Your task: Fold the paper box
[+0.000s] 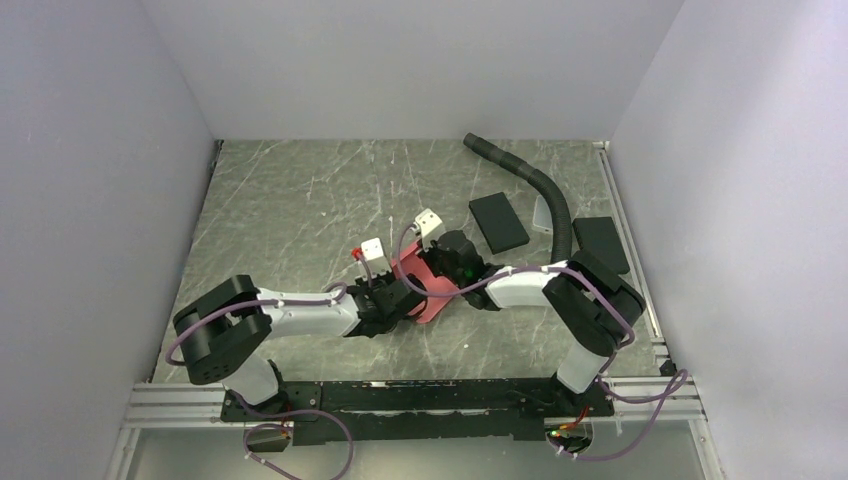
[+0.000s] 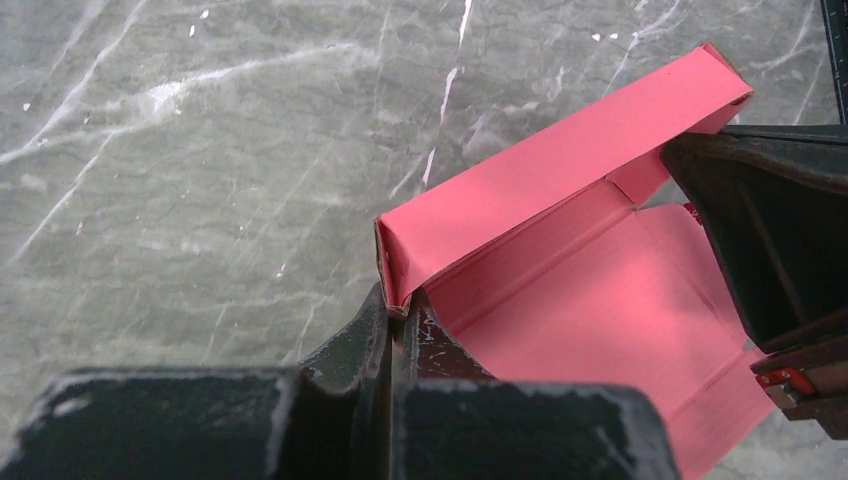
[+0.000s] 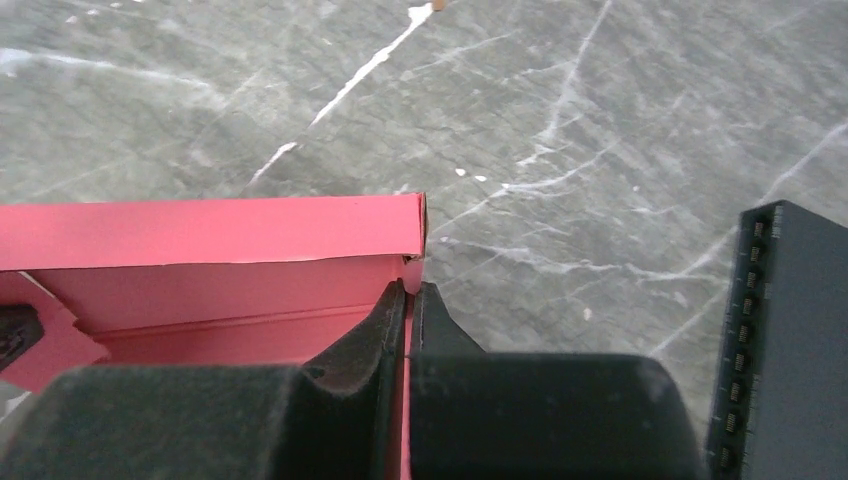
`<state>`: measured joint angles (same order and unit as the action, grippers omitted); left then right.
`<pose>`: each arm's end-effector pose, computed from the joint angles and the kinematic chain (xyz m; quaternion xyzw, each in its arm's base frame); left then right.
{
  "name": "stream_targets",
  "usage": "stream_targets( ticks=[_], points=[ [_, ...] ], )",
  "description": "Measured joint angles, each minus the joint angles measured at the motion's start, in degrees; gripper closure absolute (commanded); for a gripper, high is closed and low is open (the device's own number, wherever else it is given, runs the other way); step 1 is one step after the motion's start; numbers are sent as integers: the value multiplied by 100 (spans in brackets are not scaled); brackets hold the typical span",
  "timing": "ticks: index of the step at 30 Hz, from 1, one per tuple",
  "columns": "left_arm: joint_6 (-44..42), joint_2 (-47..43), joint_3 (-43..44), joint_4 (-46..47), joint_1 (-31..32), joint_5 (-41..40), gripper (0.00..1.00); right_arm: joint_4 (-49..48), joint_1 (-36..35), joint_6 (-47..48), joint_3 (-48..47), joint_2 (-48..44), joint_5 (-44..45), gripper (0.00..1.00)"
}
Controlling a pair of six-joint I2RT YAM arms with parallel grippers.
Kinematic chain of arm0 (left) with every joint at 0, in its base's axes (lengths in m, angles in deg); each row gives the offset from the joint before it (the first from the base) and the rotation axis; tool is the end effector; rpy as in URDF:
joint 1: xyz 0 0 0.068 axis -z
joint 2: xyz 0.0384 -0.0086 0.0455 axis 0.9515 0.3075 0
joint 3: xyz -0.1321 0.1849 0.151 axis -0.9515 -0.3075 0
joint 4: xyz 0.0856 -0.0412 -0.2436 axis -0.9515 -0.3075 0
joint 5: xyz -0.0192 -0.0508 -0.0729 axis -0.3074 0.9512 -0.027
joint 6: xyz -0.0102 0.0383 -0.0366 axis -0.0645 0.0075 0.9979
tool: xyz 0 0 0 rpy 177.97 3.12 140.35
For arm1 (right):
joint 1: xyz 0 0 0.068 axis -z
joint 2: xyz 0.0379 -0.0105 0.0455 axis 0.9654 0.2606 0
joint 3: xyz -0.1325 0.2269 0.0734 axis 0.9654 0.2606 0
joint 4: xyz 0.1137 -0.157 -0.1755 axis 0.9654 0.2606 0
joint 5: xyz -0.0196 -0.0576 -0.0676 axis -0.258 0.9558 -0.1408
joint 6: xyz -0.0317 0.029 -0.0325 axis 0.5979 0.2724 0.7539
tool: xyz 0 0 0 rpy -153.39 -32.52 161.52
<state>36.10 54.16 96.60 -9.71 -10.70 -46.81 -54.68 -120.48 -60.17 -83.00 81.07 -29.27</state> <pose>0.1593 -0.2352 0.1619 -0.1788 0.8559 -0.0703 0.4802 0.2419 0.2371 0.1596 -0.3267 0.7765 0.0980 0.5299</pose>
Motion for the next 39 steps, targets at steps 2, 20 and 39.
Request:
stream_targets(
  ticks=[2, 20, 39],
  points=[
    [76, -74, -13, -114, 7, 74, 100, -57, 31, -81, 48, -9, -243, 100],
    [612, -232, -114, -398, 33, 83, 100, 131, 378, -369, -72, 26, -1423, 79],
    [820, -232, -105, -332, 35, 195, 100, 358, -87, -295, -616, 542, 249, 100]
  ],
)
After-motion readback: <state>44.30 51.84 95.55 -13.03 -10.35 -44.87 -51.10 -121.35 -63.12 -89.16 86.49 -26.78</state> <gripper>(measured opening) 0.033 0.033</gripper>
